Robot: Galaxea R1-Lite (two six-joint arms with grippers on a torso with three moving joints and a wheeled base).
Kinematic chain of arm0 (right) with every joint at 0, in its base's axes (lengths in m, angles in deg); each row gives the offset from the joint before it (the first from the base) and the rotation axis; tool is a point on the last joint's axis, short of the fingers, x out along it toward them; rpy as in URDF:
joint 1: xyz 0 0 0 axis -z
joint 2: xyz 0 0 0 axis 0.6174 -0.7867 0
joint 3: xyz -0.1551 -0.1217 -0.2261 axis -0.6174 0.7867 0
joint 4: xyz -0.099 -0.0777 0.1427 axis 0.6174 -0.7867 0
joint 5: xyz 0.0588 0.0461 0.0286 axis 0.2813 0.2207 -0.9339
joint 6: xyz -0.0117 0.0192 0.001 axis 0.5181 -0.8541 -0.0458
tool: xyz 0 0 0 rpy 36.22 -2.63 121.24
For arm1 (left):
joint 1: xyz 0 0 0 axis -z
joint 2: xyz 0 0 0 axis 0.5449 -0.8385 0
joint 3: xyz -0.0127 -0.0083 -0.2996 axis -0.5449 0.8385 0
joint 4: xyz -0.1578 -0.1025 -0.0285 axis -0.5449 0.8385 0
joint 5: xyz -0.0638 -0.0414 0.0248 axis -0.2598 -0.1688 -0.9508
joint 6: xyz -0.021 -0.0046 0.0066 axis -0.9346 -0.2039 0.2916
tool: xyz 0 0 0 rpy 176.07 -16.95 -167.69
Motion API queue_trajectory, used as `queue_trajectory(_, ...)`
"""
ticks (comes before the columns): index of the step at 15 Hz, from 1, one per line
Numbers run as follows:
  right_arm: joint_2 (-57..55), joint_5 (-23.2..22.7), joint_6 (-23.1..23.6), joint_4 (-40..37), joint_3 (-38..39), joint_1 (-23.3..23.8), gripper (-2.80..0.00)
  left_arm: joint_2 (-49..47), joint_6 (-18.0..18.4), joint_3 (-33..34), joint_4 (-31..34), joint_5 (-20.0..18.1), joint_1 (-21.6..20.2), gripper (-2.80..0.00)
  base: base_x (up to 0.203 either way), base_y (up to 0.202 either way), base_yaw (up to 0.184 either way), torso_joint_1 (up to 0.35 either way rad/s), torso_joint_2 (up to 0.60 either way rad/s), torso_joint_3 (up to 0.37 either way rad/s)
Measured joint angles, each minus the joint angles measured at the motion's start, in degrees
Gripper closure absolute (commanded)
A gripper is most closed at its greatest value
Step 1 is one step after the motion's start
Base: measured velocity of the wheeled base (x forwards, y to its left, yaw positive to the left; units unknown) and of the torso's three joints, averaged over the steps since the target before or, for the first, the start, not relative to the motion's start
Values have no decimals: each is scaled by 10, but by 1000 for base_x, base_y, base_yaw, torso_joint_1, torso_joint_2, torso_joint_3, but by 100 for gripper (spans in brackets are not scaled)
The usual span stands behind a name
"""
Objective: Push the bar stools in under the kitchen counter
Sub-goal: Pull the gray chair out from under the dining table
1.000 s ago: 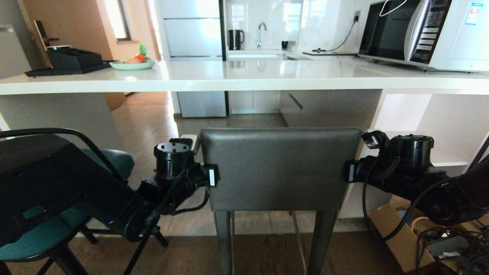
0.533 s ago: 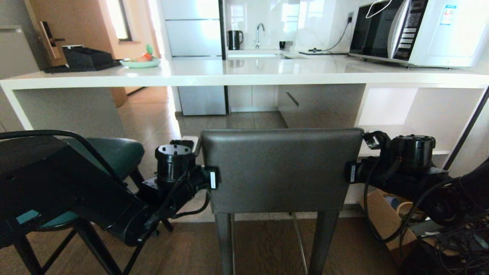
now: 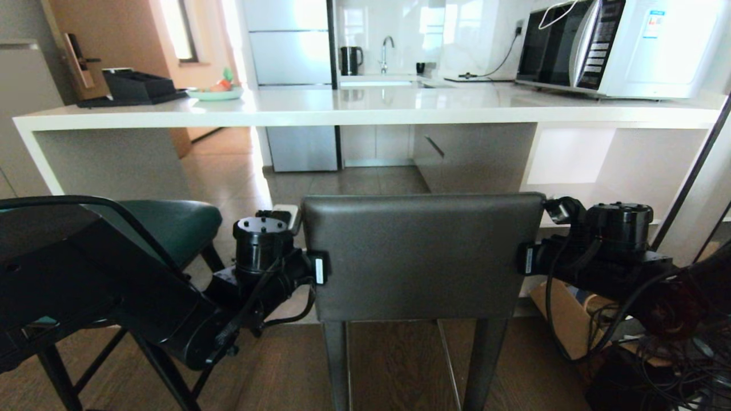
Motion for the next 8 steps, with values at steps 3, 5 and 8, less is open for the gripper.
queue_trajectory(3, 12, 1, 0, -1, 13, -1, 0, 5, 0, 2, 1, 16, 14, 0, 0, 0, 0, 0, 0, 0)
queue_trajectory(5, 25, 3, 0, -4, 24, -5, 0, 7, -1, 6, 0, 20, 25, 0, 0, 0, 0, 0, 0, 0)
queue_trajectory(8, 46, 12, -1, -6, 45, -20, 0, 10, -3, 8, 1, 23, 40, 0, 0, 0, 0, 0, 0, 0)
